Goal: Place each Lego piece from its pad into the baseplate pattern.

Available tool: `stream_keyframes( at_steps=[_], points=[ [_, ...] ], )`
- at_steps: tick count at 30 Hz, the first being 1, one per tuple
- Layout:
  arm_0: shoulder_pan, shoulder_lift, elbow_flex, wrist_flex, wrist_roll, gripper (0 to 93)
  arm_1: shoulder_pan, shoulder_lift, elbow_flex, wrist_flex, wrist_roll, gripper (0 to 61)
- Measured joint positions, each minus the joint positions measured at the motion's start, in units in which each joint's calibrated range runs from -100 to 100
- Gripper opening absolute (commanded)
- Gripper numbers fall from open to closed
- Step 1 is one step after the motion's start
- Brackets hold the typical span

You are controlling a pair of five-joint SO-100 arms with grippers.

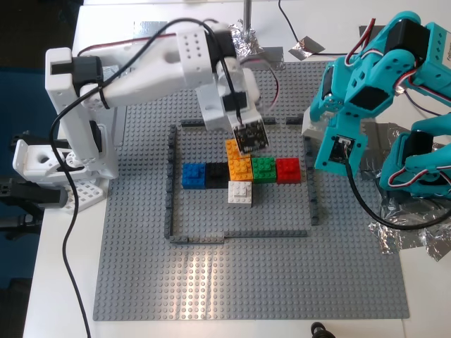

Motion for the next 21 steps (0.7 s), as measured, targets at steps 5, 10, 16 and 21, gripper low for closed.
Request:
stream_keyframes(
  at_steps=[5, 10, 16, 21],
  points=[
    [-3.55, 0.0, 0.0, -0.43, -0.1, 0.0, -7.91, -5.35, -11.51, 11.1, 2.39, 0.3],
    [-6.81, 0.0, 0.0, -0.7, -0.1, 0.0, -19.64, -12.35, -11.61, 15.61, 3.81, 0.2],
    [-10.06, 3.97, -0.59, -0.7, -0.1, 0.0, -36.36, -15.89, -8.8, 16.01, 1.66, 0.2],
    [-13.39, 8.2, -4.88, -0.7, -0.89, 0.0, -50.91, -15.54, -8.03, 13.11, 1.51, 0.2]
  ],
)
